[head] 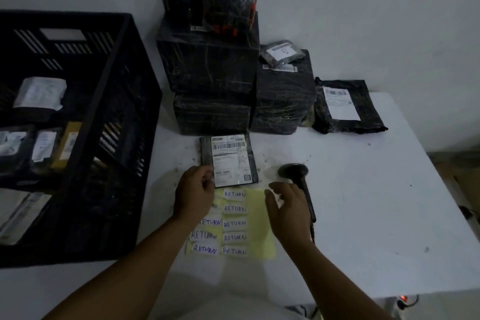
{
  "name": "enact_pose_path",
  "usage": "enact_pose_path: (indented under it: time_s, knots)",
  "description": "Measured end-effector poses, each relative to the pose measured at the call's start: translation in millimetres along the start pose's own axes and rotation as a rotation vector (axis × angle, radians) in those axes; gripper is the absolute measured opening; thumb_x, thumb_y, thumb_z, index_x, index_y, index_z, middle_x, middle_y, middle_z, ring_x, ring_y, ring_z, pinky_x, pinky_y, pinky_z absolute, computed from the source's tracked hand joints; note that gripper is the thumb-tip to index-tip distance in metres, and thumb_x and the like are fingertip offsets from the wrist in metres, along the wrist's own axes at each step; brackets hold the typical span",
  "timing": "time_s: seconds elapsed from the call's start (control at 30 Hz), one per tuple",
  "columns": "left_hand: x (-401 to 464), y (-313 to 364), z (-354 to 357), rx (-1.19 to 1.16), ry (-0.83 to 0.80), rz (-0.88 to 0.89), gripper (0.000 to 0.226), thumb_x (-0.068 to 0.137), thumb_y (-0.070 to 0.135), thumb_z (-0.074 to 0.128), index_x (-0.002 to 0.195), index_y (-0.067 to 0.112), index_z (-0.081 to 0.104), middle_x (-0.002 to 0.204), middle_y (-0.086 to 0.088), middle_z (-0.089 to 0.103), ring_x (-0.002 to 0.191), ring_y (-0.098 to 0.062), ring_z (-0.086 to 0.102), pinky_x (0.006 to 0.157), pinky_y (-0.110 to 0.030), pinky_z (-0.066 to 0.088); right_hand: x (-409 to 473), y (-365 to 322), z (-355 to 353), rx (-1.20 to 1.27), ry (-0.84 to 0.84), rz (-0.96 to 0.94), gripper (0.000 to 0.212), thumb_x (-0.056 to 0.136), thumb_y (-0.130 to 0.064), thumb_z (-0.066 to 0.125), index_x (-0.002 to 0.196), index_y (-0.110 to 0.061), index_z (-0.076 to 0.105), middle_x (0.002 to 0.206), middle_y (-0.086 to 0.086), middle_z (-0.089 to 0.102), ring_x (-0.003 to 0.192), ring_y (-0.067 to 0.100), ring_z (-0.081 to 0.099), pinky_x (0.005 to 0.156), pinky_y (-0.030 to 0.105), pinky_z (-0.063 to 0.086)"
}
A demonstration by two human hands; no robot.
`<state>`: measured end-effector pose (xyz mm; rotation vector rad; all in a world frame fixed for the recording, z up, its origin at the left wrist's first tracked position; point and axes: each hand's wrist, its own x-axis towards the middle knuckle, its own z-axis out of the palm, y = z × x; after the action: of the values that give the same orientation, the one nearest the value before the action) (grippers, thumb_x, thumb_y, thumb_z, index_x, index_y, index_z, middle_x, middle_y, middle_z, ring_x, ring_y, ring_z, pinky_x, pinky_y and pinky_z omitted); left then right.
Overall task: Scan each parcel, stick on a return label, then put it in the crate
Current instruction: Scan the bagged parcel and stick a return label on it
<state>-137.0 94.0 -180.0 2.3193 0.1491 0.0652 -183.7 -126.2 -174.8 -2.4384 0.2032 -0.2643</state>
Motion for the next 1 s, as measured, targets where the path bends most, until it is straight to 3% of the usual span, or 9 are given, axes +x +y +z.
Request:
enact_pose_path:
  time_s: [0.17,0.3,0.4,0.5,0.63,0.8,1.0]
  knots:
    - [-26.0,-9.7,7.1,0.27,-0.184,0.247,0.027,0.084,0.018,0.071,0.111,0.017,0.072,0.112,0.001,0.065,0.107,-0.026,0.055,0.09,-0.039,0.047,8.6,-10.8,35.3,-0.117,-0.24,0.1,0.022,0.098,-0.035,0.056,0.113,-0.025,0.07,0.104,-0.005,0.067,0.083,0.01,0.061,0.067,0.023,0.051]
    - [-30.7,-13.7,11.7,0.468,-0.281,0.252,0.05,0.078,0.042,0.074,0.125,0.028,0.063,0.129,0.011,0.056,0.123,-0.022,0.044,0.098,-0.038,0.037,14.1,-17.2,50.4,-0.173,-0.324,0.124,0.019,0.098,-0.038,0.053,0.101,-0.027,0.068,0.097,-0.003,0.066,0.074,0.01,0.06,0.062,0.023,0.05]
    - [-33.8,-16.9,13.8,0.564,-0.311,0.262,0.064,0.074,0.052,0.074,0.13,0.029,0.057,0.136,0.01,0.048,0.129,-0.02,0.036,0.102,-0.039,0.03,14.3,-22.4,56.5,-0.21,-0.357,0.155,0.027,0.094,-0.045,0.056,0.111,-0.026,0.066,0.103,-0.002,0.065,0.082,0.014,0.061,0.068,0.029,0.053]
    - [-35.6,-18.6,15.0,0.606,-0.329,0.259,0.072,0.072,0.057,0.073,0.134,0.025,0.055,0.141,0.007,0.044,0.132,-0.022,0.031,0.104,-0.04,0.027,12.7,-25.8,59.8,-0.219,-0.372,0.179,0.032,0.093,-0.045,0.06,0.119,-0.027,0.063,0.106,-0.002,0.063,0.086,0.015,0.059,0.069,0.029,0.048]
    - [-40.7,-21.7,13.9,0.609,-0.364,0.232,0.069,0.073,0.062,0.068,0.131,0.026,0.056,0.142,0.008,0.045,0.134,-0.021,0.03,0.106,-0.041,0.026,10.8,-25.1,59.8,-0.281,-0.418,0.134,0.016,0.097,-0.036,0.053,0.103,-0.025,0.063,0.091,-0.004,0.058,0.079,0.014,0.057,0.072,0.031,0.055]
    - [-47.9,-25.9,9.7,0.554,-0.36,0.214,0.059,0.082,0.054,0.057,0.134,0.025,0.054,0.144,0.007,0.044,0.133,-0.022,0.034,0.107,-0.04,0.028,7.4,-22.3,55.6,-0.348,-0.425,0.058,0.026,0.102,-0.031,0.041,0.089,-0.02,0.06,0.083,-0.001,0.058,0.073,0.017,0.059,0.071,0.037,0.058]
    - [-50.4,-23.6,6.6,0.544,-0.369,0.222,0.061,0.083,0.051,0.051,0.136,0.023,0.053,0.145,0.007,0.042,0.135,-0.021,0.033,0.11,-0.038,0.027,1.5,-18.7,50.3,-0.329,-0.43,-0.028,0.025,0.102,-0.034,0.041,0.089,-0.021,0.058,0.079,-0.004,0.058,0.068,0.015,0.058,0.067,0.035,0.056]
